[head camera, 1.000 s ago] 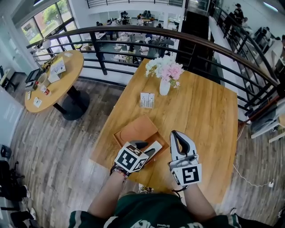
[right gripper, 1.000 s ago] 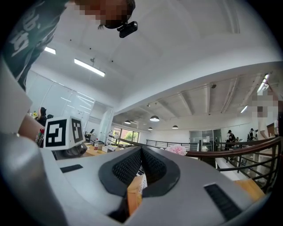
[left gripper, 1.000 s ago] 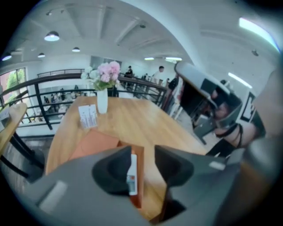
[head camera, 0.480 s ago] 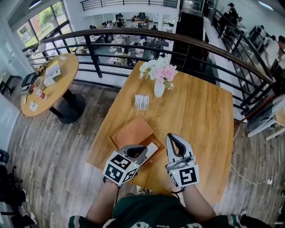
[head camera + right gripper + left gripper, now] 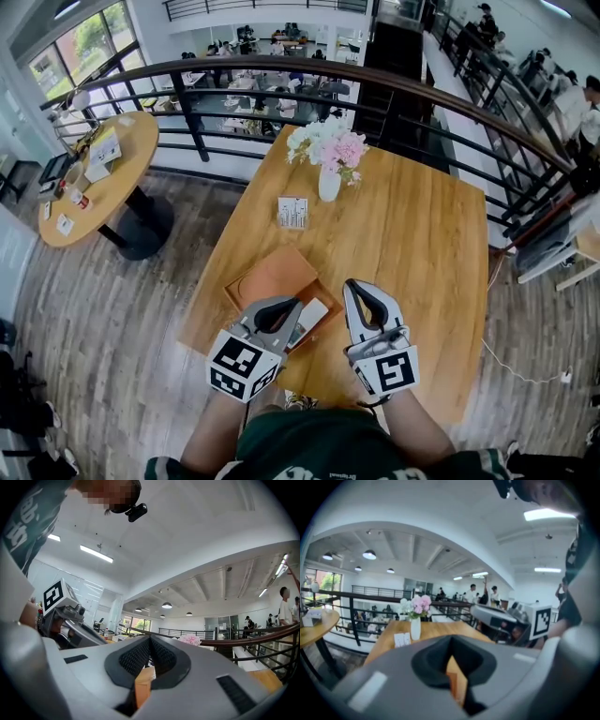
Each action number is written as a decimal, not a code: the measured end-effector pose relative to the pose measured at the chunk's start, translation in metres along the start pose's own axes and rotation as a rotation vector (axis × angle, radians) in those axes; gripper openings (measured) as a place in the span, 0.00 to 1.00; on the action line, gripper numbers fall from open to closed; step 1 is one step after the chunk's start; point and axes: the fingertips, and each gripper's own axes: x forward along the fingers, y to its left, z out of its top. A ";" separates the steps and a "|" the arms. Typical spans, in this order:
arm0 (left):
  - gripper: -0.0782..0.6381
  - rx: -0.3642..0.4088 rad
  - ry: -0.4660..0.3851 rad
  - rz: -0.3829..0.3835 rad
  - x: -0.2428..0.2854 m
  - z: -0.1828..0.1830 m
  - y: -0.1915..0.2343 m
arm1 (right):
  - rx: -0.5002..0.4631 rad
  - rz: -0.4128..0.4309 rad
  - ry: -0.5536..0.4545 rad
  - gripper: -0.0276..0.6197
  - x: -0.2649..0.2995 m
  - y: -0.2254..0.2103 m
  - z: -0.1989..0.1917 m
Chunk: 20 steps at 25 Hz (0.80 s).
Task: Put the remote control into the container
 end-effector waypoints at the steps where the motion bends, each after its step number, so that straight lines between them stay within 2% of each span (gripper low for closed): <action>1: 0.11 0.012 -0.028 0.008 -0.003 0.005 0.000 | 0.003 0.004 0.003 0.07 0.000 0.001 -0.001; 8: 0.11 0.085 -0.187 0.067 -0.020 0.039 0.001 | 0.012 0.008 -0.005 0.07 -0.002 0.000 0.004; 13: 0.11 0.165 -0.315 0.130 -0.033 0.072 -0.004 | 0.028 0.012 -0.004 0.07 -0.002 0.003 0.004; 16: 0.11 0.180 -0.352 0.132 -0.037 0.081 -0.010 | 0.022 0.026 -0.006 0.07 -0.002 0.006 0.006; 20: 0.11 0.219 -0.357 0.147 -0.039 0.084 -0.013 | 0.027 0.025 -0.015 0.07 -0.004 0.004 0.011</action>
